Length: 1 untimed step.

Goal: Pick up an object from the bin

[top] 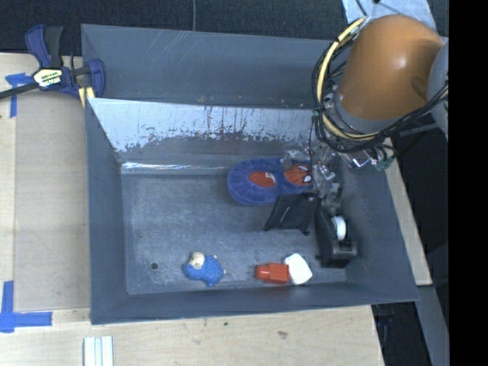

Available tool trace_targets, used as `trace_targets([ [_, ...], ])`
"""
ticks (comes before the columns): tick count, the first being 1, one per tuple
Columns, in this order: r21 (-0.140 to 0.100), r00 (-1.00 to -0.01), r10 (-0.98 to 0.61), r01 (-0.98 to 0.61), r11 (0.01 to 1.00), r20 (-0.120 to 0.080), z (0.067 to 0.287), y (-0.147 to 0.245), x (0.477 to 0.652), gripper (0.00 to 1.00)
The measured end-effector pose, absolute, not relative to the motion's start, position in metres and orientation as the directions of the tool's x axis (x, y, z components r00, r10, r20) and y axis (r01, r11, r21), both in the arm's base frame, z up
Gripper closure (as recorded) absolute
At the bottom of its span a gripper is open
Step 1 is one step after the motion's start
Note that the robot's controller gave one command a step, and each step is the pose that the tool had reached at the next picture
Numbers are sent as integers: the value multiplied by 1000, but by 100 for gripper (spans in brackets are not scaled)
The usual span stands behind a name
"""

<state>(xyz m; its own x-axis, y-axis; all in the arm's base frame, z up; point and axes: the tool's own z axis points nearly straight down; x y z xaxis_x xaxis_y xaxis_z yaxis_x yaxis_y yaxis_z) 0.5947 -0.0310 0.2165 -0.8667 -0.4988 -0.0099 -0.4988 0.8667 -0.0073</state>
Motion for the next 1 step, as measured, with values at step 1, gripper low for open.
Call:
trace_targets([
  [1, -5, -769, -639, -639, 769, -7, 252, -45, 611, 100],
])
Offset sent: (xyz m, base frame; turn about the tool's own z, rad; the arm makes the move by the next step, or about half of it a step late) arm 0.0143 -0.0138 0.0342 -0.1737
